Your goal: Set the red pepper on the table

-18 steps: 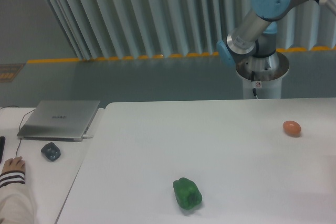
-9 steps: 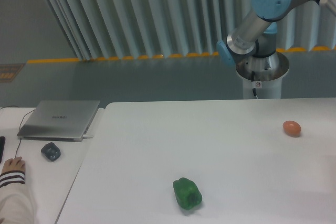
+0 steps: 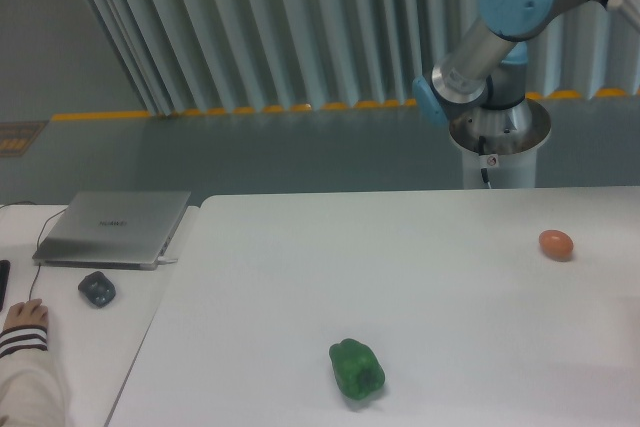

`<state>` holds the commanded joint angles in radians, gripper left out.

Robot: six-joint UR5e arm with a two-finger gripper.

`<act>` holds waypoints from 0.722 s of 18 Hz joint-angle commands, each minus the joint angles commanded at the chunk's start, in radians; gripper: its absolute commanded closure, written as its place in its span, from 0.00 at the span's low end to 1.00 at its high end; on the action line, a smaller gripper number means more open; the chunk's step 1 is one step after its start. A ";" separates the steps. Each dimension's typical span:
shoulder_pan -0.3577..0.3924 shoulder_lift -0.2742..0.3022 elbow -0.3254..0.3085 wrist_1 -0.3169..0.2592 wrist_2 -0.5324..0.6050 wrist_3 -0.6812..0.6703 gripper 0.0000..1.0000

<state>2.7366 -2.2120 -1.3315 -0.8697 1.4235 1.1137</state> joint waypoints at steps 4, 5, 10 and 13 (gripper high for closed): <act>0.006 0.012 0.009 -0.011 -0.040 -0.021 0.41; 0.011 0.015 0.020 -0.026 -0.070 -0.026 0.41; 0.020 0.021 0.032 -0.066 -0.087 -0.035 0.41; 0.021 0.031 0.041 -0.097 -0.087 -0.035 0.41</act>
<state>2.7581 -2.1813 -1.2901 -0.9664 1.3361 1.0784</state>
